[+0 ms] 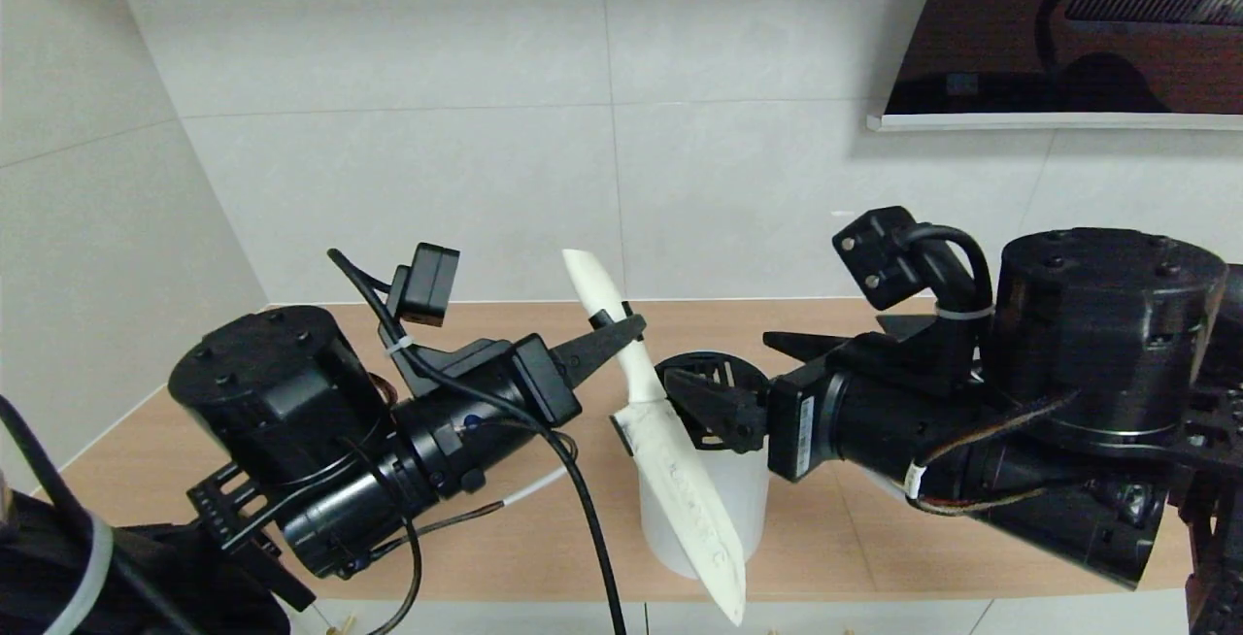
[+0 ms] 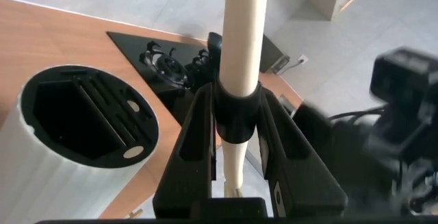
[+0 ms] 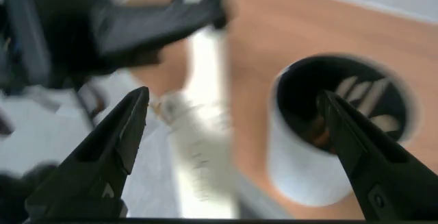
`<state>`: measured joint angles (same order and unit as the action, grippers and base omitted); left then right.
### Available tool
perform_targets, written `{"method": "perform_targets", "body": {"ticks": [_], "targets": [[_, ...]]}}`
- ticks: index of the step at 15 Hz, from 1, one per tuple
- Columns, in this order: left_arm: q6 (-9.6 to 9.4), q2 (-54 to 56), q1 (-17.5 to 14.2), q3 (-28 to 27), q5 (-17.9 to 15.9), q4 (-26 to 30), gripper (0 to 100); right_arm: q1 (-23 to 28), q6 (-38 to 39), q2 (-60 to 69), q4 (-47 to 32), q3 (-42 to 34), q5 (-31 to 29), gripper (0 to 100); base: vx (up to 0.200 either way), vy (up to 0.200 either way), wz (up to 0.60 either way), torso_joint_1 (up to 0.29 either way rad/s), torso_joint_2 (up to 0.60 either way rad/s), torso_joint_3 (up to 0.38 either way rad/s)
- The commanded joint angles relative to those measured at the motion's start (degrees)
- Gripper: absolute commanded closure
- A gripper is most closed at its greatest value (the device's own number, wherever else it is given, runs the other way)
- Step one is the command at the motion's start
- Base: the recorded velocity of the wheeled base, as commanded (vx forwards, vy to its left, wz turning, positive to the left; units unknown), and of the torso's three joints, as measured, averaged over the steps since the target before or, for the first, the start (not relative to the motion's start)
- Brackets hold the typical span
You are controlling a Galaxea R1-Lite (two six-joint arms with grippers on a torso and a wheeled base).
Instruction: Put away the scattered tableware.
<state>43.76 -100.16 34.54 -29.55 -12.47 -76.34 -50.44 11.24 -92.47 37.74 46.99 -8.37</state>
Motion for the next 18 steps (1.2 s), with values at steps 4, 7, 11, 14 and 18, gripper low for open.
{"method": "perform_targets", "body": {"ticks": [4, 7, 11, 14, 18], "targets": [[-8.52, 8.0, -0.1, -19.0, 22.8, 28.1, 100, 7.4, 0.0, 2.5, -0.2, 2.0, 0.0, 0, 0.0, 0.0, 0.0, 0.0, 0.0, 0.0], [-14.23, 7.4, 1.9, -23.3, 28.1, 30.6, 100, 9.5, 0.0, 3.3, -0.2, 2.1, 0.0, 0, 0.0, 0.0, 0.0, 0.0, 0.0, 0.0], [-25.57, -0.5, 7.7, -26.8, 45.6, 23.3, 100, 10.0, -0.1, 3.3, -0.3, 3.3, 0.0, 0, 0.0, 0.0, 0.0, 0.0, 0.0, 0.0], [-34.71, -7.1, 10.4, -26.5, 53.9, 8.0, 100, 11.0, -0.1, 3.1, -0.3, 3.8, 0.1, 0, 0.0, 0.0, 0.0, 0.0, 0.0, 0.0], [-39.55, -7.3, 12.7, -24.0, 54.0, 1.8, 100, 11.2, -0.1, 2.6, -0.3, 3.7, 0.2, 0, 0.0, 0.0, 0.0, 0.0, 0.0, 0.0]]}}
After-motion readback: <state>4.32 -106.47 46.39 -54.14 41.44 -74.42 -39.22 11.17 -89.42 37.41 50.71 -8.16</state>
